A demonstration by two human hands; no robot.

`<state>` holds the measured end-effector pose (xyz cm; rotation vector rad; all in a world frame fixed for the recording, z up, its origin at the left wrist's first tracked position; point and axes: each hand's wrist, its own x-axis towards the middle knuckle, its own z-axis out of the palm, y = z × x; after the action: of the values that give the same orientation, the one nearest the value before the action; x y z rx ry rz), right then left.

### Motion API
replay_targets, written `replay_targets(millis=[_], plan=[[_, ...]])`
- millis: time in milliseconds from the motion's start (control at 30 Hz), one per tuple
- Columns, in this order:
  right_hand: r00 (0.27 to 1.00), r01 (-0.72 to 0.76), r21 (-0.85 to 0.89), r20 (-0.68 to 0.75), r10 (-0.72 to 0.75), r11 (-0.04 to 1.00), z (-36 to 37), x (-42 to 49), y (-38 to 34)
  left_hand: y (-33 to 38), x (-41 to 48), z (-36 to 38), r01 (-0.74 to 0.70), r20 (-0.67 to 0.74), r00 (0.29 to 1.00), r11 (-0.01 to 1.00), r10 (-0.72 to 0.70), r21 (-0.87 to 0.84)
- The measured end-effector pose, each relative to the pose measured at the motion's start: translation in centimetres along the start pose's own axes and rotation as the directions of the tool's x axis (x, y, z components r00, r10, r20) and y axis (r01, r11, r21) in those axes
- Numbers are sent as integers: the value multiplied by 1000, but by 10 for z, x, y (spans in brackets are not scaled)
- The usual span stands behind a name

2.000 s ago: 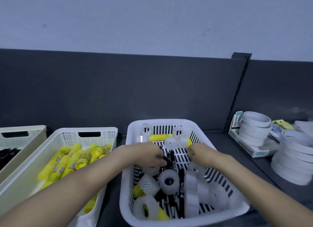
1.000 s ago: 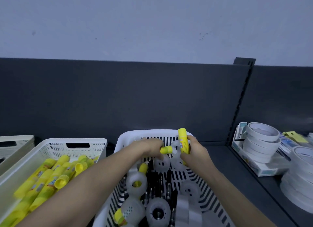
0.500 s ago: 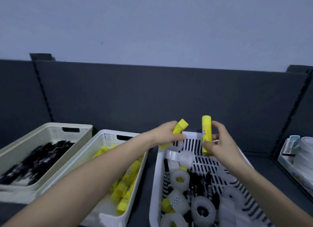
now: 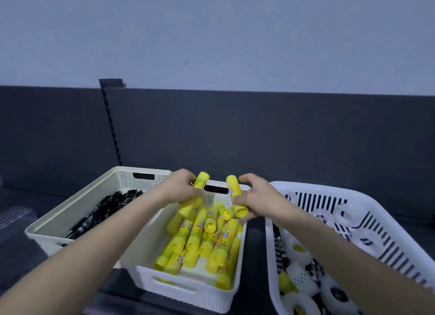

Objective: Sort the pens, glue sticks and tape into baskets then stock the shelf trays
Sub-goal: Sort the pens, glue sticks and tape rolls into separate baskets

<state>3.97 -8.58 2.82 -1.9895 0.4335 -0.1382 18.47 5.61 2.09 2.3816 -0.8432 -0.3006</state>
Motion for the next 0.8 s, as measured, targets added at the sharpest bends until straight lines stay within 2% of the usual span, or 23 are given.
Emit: replay_targets(millis=[100, 167, 400, 500, 600, 667, 800], plan=[[1000, 2, -146, -2, -3, 989, 11, 7, -2, -4, -1, -1, 16, -83, 996, 996, -9, 85], [999, 22, -232, -32, -31, 973, 9, 6, 0, -3, -1, -1, -7, -98, 995, 996, 15, 84], [989, 0, -245, -140, -35, 969, -47, -37, 15, 38, -16, 18, -228, -32, 972, 965, 234, 131], [992, -22, -359, -125, -24, 933, -81, -63, 33, 64, -24, 36, -346, 63, 938, 931, 341, 114], [990, -7, -672, 99, 100, 741, -94, -87, 53, 87, -29, 59, -496, 191, 863, 856, 468, 142], [959, -18, -753, 174, 225, 658, -92, -101, 66, 101, -32, 74, -566, 284, 813, 803, 507, 188], [959, -58, -807, 118, 257, 588, -95, -120, 88, 117, -37, 103, -692, 490, 693, 679, 528, 247]])
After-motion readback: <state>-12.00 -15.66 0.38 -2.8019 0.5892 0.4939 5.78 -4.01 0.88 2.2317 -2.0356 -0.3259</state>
